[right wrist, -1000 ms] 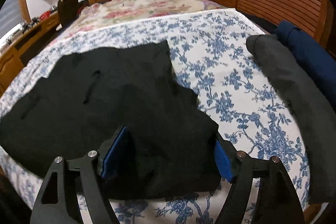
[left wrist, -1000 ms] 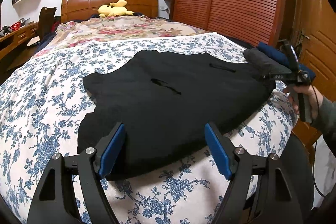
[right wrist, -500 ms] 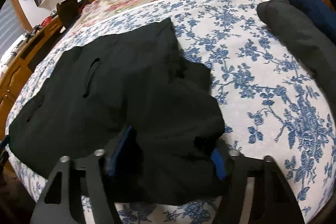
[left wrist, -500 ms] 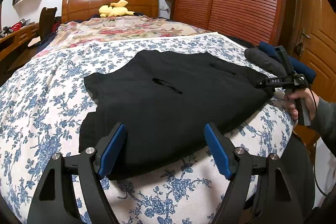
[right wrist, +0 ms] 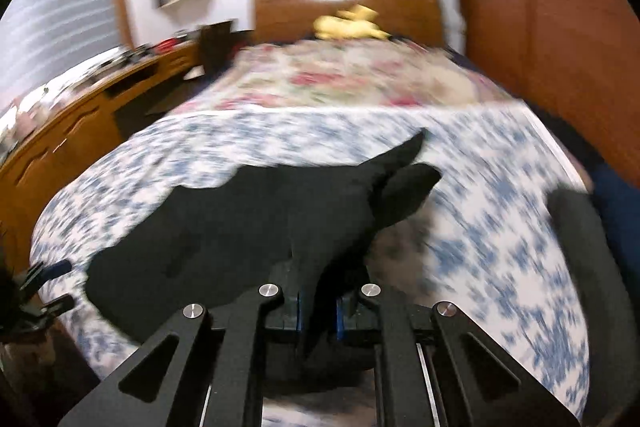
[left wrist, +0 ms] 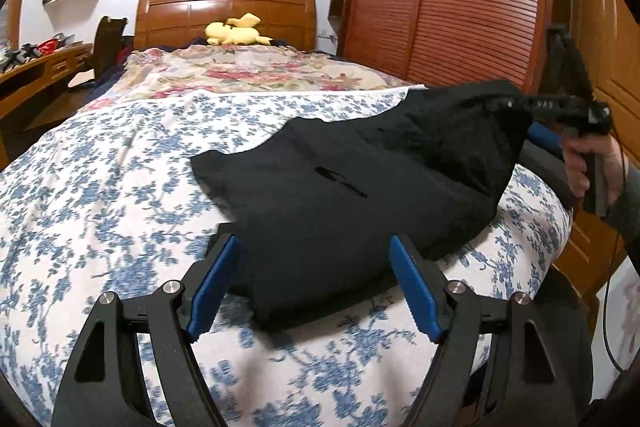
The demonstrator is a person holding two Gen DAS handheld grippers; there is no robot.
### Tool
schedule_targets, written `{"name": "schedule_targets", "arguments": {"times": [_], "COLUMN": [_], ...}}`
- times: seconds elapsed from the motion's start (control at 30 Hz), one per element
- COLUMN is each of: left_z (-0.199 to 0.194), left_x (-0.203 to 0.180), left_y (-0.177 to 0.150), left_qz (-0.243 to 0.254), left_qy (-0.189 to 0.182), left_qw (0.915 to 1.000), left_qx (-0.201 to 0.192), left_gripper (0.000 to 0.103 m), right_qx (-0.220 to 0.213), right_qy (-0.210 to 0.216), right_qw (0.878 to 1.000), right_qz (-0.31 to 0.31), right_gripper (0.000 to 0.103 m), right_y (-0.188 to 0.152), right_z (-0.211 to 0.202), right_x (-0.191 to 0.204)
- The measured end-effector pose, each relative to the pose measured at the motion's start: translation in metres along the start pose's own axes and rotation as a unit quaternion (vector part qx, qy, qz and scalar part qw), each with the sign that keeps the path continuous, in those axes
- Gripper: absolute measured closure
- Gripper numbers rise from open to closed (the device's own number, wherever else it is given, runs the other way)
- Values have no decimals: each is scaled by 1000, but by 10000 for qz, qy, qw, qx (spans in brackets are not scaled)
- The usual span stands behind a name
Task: Fold large clothes
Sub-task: 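Release the folded coat with the right tool and press it flat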
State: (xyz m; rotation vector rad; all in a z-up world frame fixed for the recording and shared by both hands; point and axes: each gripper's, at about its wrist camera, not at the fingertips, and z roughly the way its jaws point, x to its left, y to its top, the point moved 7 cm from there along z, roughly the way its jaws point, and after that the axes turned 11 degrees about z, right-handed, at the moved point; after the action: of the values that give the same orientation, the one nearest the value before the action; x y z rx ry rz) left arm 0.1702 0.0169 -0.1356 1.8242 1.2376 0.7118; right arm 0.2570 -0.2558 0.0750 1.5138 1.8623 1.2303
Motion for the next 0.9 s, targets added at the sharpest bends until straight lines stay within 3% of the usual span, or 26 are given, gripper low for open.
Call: {"name": "schedule_targets", "arguments": {"times": [0.2,0.3,0.4,0.5,0.6,0.73,0.9], "left_z": [-19,-25,-29,-33,-33,-32,-28], "left_x": [25,35,42,47,51,50,43], "left_y": [-5,-10,-15,-18,-20,-19,-17], "left_qz": [-184,-226,-245,-271,-299,-291,-229], "left_qy": [156,238,316,350,356,352,318], "left_qw": [9996,9994,9991,9989,9988,9989,9992], "left_qx": [-128,-146,-129,-121,-122,-122,-120], "left_gripper": [25,25,25,25,25,25,25], "right_qx": [-11,167,513,871,957,801,308], "right_qy": [835,1259,1402,1411,1507,1497,1428], "right_qw": [9932,9860,9806,9789,9778,9787,9807], "right_qz": [-813,-1076,-1270,-1191,-1100,-1153,-1296], "right_gripper": [94,94,94,92,86,67,63], "right_y": [-4,-21,-46,-62,-55,-45,-32], "right_z": [18,35,64,91,102,84,44], "right_x": [121,171,200,204,206,208,190]}}
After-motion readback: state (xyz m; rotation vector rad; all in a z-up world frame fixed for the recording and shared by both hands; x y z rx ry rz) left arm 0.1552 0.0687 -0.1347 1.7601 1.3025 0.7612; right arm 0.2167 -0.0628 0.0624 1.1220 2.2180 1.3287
